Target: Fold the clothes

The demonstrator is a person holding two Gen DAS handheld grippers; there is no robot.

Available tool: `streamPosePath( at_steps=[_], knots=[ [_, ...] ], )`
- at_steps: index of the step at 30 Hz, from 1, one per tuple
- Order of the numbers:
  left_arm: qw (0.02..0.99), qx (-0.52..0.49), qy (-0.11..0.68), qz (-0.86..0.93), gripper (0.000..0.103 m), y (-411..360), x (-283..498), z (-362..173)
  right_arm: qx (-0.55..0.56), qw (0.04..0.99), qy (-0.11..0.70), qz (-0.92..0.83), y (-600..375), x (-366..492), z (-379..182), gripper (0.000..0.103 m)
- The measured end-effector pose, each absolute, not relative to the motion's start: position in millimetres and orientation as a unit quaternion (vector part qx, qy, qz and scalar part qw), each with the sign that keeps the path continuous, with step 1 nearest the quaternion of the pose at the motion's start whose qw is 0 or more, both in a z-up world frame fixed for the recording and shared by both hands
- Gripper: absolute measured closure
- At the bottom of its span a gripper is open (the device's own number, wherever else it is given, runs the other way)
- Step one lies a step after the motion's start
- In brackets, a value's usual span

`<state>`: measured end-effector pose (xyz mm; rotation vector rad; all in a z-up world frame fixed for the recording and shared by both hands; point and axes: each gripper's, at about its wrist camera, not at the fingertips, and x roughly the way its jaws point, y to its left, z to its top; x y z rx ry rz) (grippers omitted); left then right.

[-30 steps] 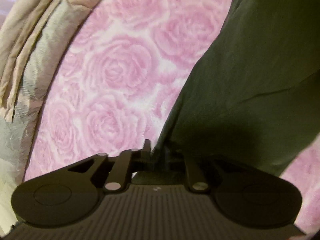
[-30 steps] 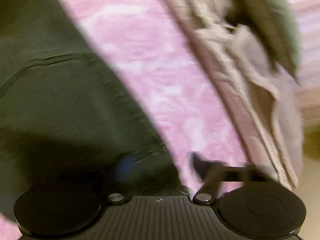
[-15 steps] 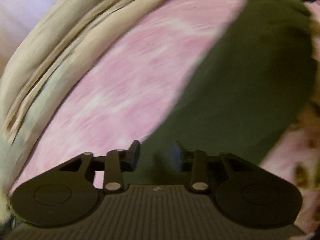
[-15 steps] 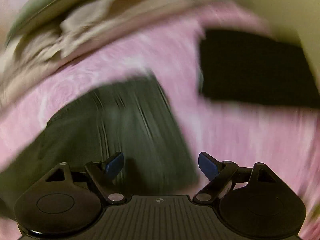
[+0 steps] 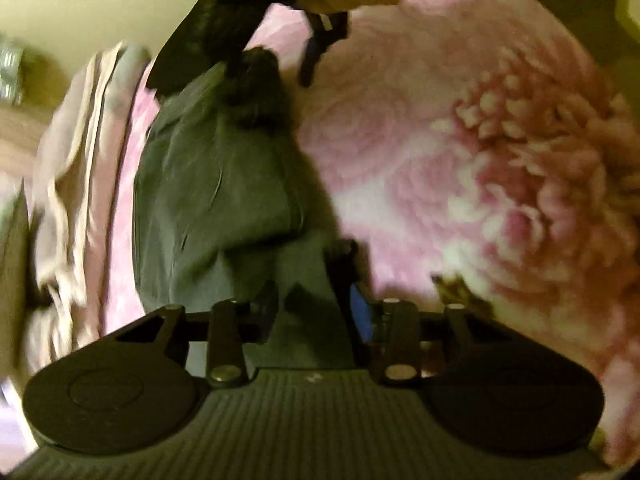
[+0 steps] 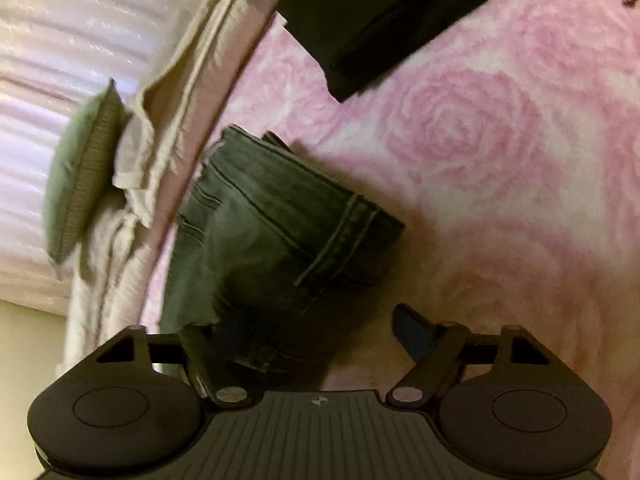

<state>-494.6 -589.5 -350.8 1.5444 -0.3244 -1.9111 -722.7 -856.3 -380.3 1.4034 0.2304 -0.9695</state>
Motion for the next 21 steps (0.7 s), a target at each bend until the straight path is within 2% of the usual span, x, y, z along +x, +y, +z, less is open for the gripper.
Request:
streamPosePath(
  at_steps=[2, 4, 6, 11, 12, 13, 21],
  knots=[
    [0.319, 0.603, -0.143, -0.717, 0.07, -597.4, -498.1, -363.3, 0.625, 0.651, 0.087, -0.421, -855.5, -724.4, -380.3, 0.025],
    [0.318, 0.606, -0.135, -0.717, 0.087, -606.3, -497.2, -365.1, 0.631, 0.651, 0.072, -0.415, -855.7, -724.6, -381.3, 0.025],
    [0.32, 0.603, -0.126, -0.72, 0.097, -611.7, -495.1, -363.1, 0.632, 0.657, 0.055, -0.408, -856.6, -723.6, -378.9, 0.025],
    [0.33, 0.574, -0.126, -0.739, 0.101, -605.3, -486.5, -347.7, 0.657, 0.626, 0.028, -0.418, -864.4, -725.8, -388.1, 0.027],
    [0.329, 0.568, -0.128, -0.744, 0.101, -600.6, -484.0, -344.1, 0.67, 0.607, 0.023, -0.425, -869.4, -730.5, -391.6, 0.045],
    [0.328, 0.561, -0.131, -0.749, 0.102, -596.5, -480.1, -340.7, 0.683, 0.59, 0.018, -0.43, -874.7, -736.0, -394.5, 0.068],
    [0.325, 0.531, -0.132, -0.772, 0.103, -584.1, -462.0, -334.9, 0.661, 0.608, 0.058, -0.436, -905.8, -738.1, -386.8, 0.07]
  ],
)
